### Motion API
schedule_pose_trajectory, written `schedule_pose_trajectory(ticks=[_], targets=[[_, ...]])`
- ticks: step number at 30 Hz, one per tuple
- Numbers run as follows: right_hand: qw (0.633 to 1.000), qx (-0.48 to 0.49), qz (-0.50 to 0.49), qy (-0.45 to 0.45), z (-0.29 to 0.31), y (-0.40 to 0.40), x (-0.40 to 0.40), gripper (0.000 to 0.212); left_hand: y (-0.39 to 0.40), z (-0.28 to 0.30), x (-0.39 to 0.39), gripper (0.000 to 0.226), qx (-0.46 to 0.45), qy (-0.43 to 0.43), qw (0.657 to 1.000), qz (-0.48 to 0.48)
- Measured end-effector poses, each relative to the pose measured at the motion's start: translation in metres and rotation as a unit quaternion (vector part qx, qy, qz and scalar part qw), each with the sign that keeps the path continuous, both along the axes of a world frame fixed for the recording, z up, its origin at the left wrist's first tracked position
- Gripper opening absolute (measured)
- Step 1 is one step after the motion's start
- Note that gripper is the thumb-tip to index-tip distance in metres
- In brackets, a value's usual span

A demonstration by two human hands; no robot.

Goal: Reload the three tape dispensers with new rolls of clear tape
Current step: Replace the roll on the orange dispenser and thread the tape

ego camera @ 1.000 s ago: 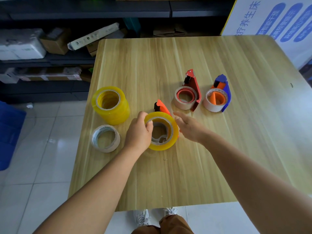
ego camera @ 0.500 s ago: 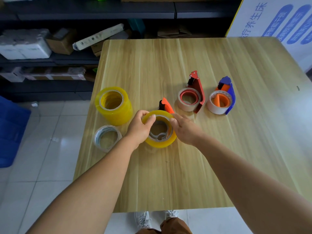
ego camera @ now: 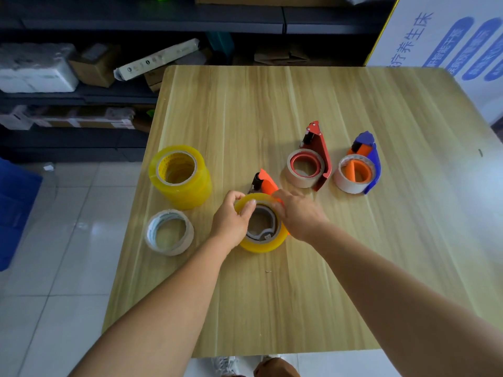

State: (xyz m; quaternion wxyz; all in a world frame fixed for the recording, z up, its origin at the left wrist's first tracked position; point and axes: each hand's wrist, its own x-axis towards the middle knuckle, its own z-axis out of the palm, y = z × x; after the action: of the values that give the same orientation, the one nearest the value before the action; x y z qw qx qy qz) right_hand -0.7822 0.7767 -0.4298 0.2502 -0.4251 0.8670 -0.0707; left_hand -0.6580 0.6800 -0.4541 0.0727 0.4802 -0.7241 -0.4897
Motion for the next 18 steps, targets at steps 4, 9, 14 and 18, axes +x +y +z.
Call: schedule_pose_trajectory(ticks=[4, 9, 14, 18], targets=[[0.999, -0.014, -0.008, -0.037, -0.011, 0.006, 0.012, 0.041, 0.002, -0.017, 0.006, 0.033, -0.025, -0.041, 0.999, 0.010], [0.998, -0.046, -0.020, -0.045, -0.016, 0.006, 0.015, 0.044, 0.006, -0.020, 0.002, 0.038, -0.061, -0.062, 0.995, 0.037], [0.997, -0.072, -0.007, -0.007, -0.012, 0.002, 0.019, 0.045, 0.006, -0.017, 0.004, 0.046, -0.074, -0.090, 0.993, 0.032], [0.995, -0.093, -0.014, -0.028, -0.007, 0.003, 0.039, 0.061, 0.005, -0.013, 0.010, 0.051, -0.045, -0.082, 0.995, 0.039]])
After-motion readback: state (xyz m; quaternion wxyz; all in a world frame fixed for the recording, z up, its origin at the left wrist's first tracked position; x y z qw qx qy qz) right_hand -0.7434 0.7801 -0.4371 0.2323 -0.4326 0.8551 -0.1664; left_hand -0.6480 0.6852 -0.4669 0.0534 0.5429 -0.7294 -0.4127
